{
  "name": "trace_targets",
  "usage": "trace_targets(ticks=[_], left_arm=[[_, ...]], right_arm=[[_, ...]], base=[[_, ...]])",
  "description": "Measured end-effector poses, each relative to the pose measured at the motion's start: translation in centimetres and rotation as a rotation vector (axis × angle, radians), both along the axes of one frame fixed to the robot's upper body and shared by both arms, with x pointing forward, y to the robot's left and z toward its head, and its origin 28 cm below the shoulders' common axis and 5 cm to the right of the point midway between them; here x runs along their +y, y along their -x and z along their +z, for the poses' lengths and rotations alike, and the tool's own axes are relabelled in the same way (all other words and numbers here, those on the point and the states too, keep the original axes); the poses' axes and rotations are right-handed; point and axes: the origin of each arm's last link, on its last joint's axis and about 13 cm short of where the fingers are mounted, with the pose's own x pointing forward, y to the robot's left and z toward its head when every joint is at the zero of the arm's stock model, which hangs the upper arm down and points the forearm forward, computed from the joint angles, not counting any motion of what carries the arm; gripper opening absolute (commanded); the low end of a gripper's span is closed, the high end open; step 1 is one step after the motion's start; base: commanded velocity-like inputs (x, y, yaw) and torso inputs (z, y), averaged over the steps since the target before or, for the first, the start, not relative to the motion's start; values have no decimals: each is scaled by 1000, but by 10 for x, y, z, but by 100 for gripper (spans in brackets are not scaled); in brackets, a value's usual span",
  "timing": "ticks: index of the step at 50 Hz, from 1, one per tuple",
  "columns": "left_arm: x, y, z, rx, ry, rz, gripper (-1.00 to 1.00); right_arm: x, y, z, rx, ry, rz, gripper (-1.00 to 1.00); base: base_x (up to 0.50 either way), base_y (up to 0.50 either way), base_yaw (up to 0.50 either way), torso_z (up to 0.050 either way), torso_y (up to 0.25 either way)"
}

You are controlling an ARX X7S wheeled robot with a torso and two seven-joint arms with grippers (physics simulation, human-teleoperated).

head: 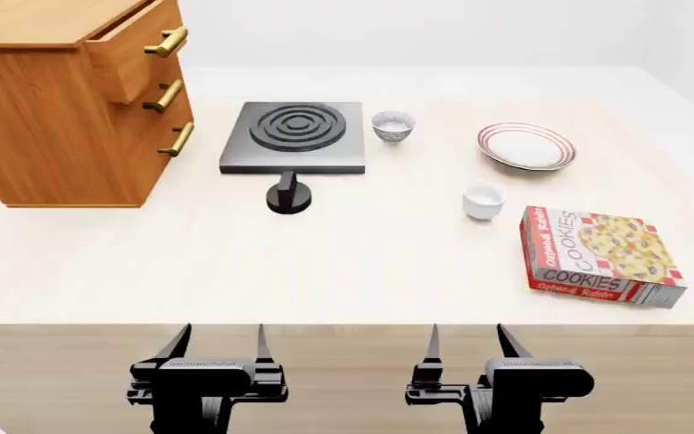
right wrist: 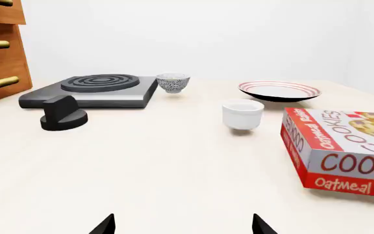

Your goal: Pick the akita bowl next to the cookies box and place it on the plate.

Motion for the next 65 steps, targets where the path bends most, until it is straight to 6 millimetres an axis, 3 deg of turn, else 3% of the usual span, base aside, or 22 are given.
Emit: trace_targets(ticks=[17, 37, 65], left_arm=[[2, 0, 1, 5, 5, 16, 100], [3, 32, 54, -169, -14, 36, 100], [2, 48, 74, -230, -15, 35, 100]], right_arm=[[0, 2, 3, -16, 8, 1, 100], [1, 35, 61, -217, 3, 15, 100], [3, 51, 80, -273, -27, 59, 100]], base=[[0, 0, 0, 0, 0], [1, 0, 0, 0, 0], [487, 0, 0, 0, 0]])
